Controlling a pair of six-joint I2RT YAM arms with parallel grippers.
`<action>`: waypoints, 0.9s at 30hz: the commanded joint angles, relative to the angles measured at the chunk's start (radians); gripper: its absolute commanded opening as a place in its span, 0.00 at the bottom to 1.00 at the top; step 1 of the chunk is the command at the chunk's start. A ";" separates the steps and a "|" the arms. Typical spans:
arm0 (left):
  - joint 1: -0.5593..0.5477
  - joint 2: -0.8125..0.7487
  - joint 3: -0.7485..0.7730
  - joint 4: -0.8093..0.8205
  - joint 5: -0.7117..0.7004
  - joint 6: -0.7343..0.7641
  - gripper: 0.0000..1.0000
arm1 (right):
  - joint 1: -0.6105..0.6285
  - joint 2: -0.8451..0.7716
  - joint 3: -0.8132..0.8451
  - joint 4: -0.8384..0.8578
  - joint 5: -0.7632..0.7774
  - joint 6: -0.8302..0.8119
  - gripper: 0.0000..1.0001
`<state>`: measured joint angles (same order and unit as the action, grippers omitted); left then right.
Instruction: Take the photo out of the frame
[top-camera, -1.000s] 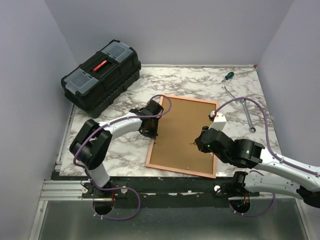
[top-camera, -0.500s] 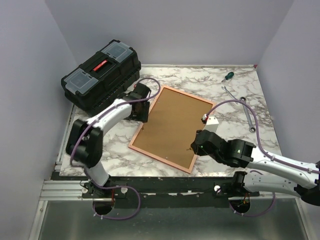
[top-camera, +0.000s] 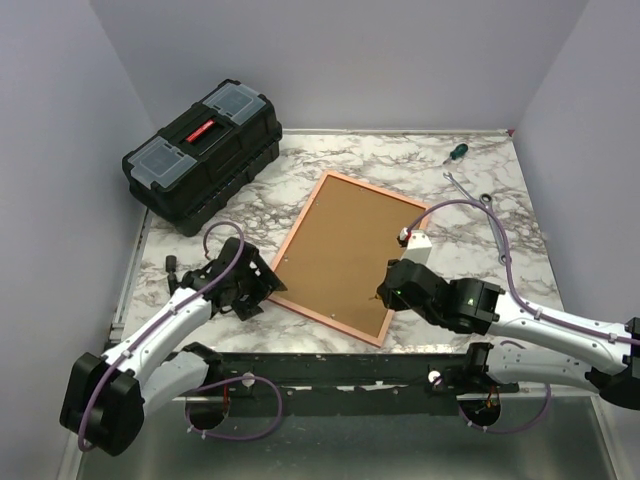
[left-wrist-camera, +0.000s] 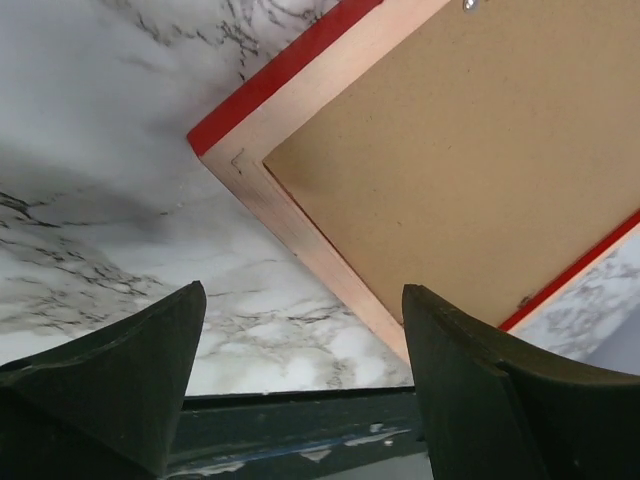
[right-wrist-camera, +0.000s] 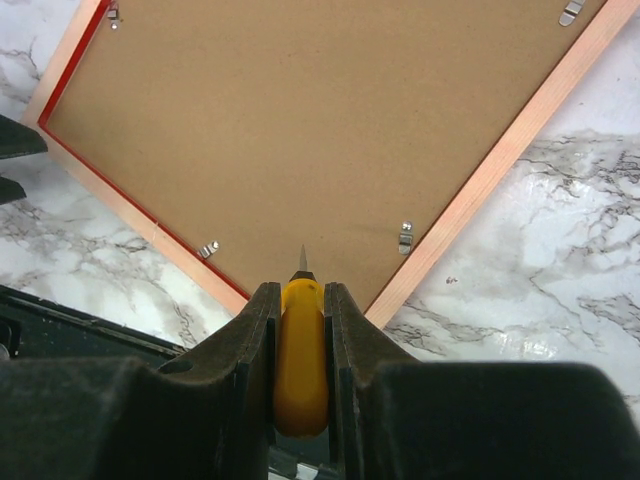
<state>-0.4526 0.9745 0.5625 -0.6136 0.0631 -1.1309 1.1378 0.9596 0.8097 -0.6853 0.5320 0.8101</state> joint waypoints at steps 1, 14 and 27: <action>-0.001 -0.005 -0.050 0.094 0.081 -0.297 0.79 | 0.006 0.007 0.014 0.029 -0.017 -0.008 0.01; -0.028 0.199 -0.106 0.226 0.129 -0.468 0.51 | 0.006 -0.006 0.010 0.028 -0.036 0.016 0.01; -0.037 0.398 0.096 0.151 -0.116 0.073 0.01 | 0.008 0.108 -0.019 0.108 -0.127 -0.038 0.01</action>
<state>-0.4828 1.3144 0.5606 -0.3882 0.1799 -1.4612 1.1378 1.0271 0.8093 -0.6437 0.4725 0.8043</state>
